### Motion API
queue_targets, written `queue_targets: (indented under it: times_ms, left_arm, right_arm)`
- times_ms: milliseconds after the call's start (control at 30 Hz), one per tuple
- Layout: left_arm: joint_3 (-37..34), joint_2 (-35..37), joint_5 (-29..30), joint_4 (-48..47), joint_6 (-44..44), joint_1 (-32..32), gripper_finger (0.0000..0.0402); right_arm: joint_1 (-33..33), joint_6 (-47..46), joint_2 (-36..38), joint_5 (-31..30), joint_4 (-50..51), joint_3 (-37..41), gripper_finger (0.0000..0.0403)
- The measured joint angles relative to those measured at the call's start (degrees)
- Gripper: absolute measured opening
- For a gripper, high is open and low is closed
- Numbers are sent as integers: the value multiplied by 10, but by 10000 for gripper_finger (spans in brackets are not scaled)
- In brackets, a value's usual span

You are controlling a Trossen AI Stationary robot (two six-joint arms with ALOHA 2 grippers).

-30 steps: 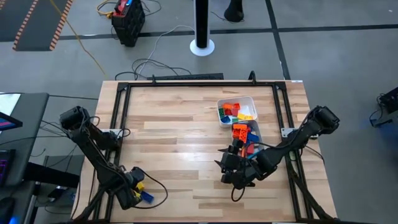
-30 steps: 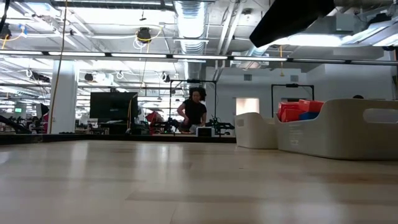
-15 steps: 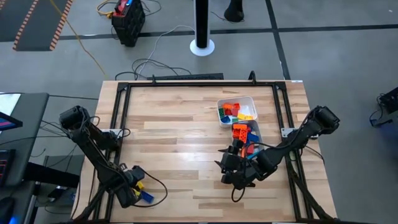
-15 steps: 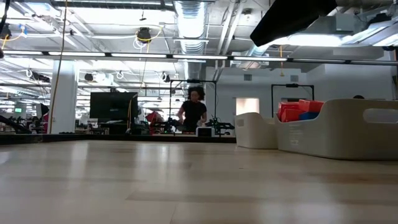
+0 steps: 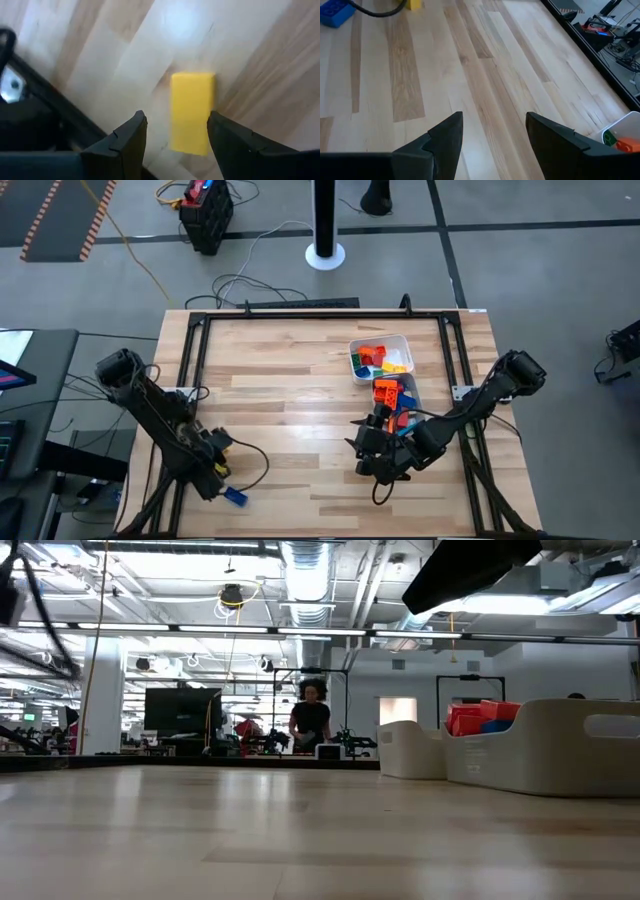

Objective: Sort blocks by size
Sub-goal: Put the large yellow wooden block into the gray bin

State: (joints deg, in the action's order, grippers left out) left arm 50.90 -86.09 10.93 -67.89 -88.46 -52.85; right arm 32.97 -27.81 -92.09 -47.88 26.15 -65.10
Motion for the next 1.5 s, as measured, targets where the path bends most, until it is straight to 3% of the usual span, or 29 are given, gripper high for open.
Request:
queue_targets:
  times_ms: [433,933,1167,1367,1500]
  left_arm:
    - [8,39,20,6,15,18,199]
    - [-106,39,8,153,119,73,197]
    - [-112,41,1,165,198,106,128]
    - [-99,39,65,191,282,151,127]
    - [-90,39,84,257,389,221,127]
  right_arm:
    - [0,0,0,0,0,0,255]
    - [0,0,0,0,-1,0,255]
    - [0,2,0,0,0,0,255]
    - [0,3,0,0,8,0,255]
    - [14,-45,21,-1,81,0,255]
